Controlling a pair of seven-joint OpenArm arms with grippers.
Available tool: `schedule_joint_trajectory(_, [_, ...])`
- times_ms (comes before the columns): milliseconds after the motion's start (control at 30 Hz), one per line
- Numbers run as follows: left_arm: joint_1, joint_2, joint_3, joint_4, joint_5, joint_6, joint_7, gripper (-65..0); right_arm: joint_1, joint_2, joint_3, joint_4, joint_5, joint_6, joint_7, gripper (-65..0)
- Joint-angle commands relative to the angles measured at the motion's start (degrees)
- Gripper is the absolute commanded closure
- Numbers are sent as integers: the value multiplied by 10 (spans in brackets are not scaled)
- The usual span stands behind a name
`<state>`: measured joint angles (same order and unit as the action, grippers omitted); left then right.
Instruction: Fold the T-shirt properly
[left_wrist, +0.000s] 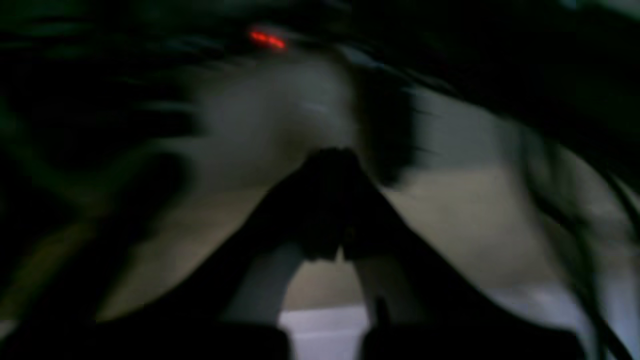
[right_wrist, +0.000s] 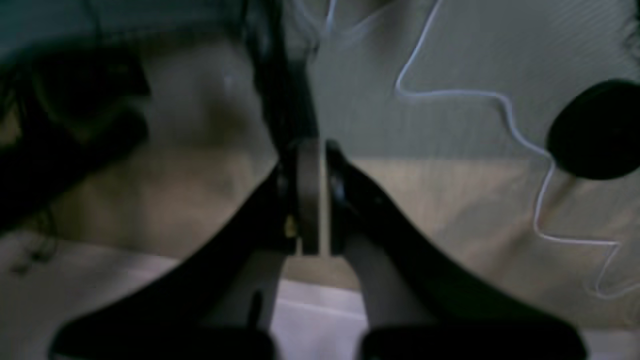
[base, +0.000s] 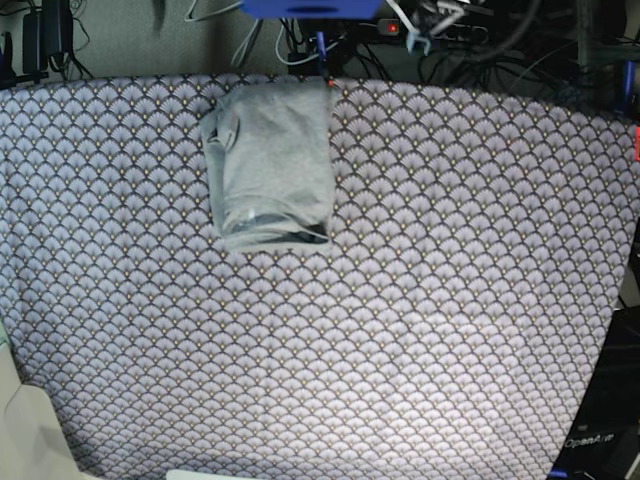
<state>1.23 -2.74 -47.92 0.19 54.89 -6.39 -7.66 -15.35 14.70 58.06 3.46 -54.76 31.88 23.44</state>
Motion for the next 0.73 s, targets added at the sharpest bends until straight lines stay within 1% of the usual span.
schedule_joint_trajectory(0, [0, 0, -2, -2, 2, 13, 16, 0, 4, 3, 1, 4, -13, -16, -5, -10])
schedule_joint_trajectory(67, [-15, -1, -4, -2, -6, 45, 21, 0, 19, -12, 1, 4, -29, -75, -30, -10])
schedule_joint_trajectory(100, [-19, -3, -4, -2, -12, 54, 23, 0, 27, -16, 1, 4, -36, -106, -43, -10])
schedule_joint_trajectory(167, [-24, -4, -4, -2, -25, 60, 23, 0, 40, -27, 1, 4, -51, -156, -71, -11])
schedule_joint_trajectory(233, [-31, -5, -4, -2, -40, 63, 20, 0, 50, -36, 1, 4, -51, -195, -92, -11])
schedule_joint_trajectory(267, [-31, -6, -4, -2, -49, 63, 20, 0, 56, -37, 1, 1, -51, -209, -98, -12])
schedule_joint_trajectory(333, [-32, -6, -4, -2, -55, 63, 19, 0, 61, -38, 1, 0, -51, -214, -102, -12])
schedule_joint_trajectory(433, [-31, 0, -4, -2, -57, 63, 18, 0, 63, -56, 4, 4, -51, -215, -103, -11])
schedule_joint_trajectory(600, [-30, 5, -2, -2, -55, 59, 16, 0, 63, -67, 2, 2, -51, -216, -118, -10])
schedule_joint_trajectory(700, [-30, 5, -3, -2, -55, 58, -2, 0, 63, -70, 4, 3, -51, -216, -114, -14])
